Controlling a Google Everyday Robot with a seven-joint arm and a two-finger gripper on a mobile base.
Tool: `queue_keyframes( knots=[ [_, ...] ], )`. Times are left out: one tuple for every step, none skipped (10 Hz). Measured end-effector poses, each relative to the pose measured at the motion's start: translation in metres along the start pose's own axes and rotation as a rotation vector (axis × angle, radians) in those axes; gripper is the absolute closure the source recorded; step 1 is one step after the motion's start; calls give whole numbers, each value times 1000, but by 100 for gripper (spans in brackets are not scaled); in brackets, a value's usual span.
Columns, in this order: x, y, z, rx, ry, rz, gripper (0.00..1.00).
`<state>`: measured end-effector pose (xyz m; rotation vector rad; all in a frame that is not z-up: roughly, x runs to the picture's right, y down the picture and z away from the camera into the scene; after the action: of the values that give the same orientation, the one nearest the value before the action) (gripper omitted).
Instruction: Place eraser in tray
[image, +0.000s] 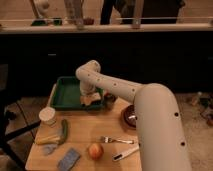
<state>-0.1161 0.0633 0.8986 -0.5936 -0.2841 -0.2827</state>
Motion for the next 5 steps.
queue_keyframes(
  knots=[
    [1, 0, 0, 0, 0, 1, 98],
    [1, 0, 0, -2, 3, 0, 100],
    [0, -2, 0, -6, 10, 7, 100],
    [0, -3, -1, -10, 18, 15, 100],
    [-1, -5, -2, -8, 20, 22, 100]
  ],
)
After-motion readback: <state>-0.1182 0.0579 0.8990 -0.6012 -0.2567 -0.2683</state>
